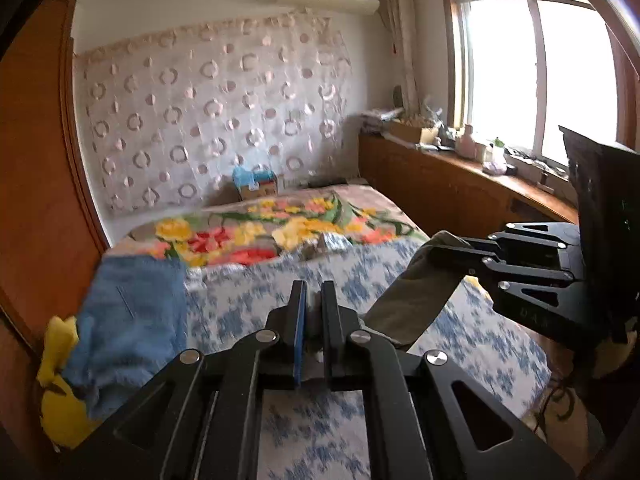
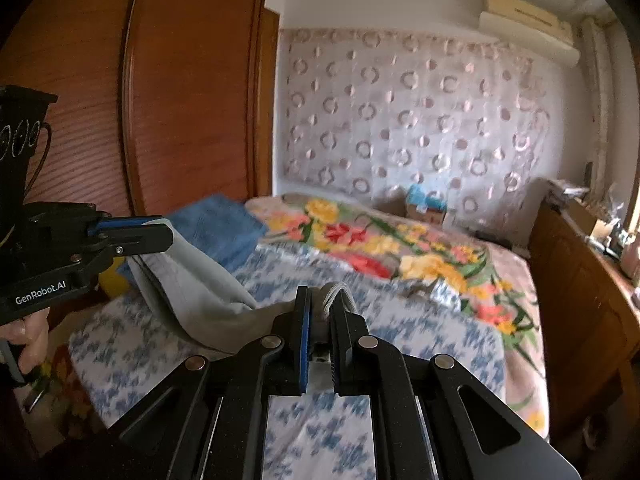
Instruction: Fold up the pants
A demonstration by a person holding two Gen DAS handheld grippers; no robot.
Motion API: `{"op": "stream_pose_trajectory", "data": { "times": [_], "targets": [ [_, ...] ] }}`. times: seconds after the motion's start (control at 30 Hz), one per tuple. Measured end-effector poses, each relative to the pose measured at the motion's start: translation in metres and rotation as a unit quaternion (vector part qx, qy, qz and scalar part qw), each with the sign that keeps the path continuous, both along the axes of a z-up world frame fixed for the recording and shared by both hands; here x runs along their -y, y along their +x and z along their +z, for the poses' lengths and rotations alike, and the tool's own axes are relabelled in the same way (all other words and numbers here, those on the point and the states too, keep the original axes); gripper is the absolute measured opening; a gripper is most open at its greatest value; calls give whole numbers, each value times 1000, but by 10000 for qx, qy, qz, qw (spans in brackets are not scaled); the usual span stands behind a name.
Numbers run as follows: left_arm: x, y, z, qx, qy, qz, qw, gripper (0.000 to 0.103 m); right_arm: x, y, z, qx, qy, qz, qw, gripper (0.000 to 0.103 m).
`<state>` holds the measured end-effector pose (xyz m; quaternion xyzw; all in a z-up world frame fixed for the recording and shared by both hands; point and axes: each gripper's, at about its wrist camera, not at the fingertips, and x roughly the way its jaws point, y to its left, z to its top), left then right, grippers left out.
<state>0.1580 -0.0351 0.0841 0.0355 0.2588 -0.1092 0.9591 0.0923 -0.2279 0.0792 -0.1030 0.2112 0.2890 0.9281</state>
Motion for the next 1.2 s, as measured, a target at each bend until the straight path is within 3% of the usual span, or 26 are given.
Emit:
{"op": "stream_pose_trajectory", "data": {
  "times": [0.63,0.97,1.2],
  "targets": [
    [-1,-82,-56,-446,-282,-252,9983,8,24,-47,-10,-627,146,144,9978,8],
    [-2,-101,-83,-548,-281,-206,9979,8,30,-56,-26,-898,309,69,9955,8],
    [3,-106,-86,-527,-294,-229,9979,8,33,-57,-24,-933,395,-21,9948,8]
  ]
}}
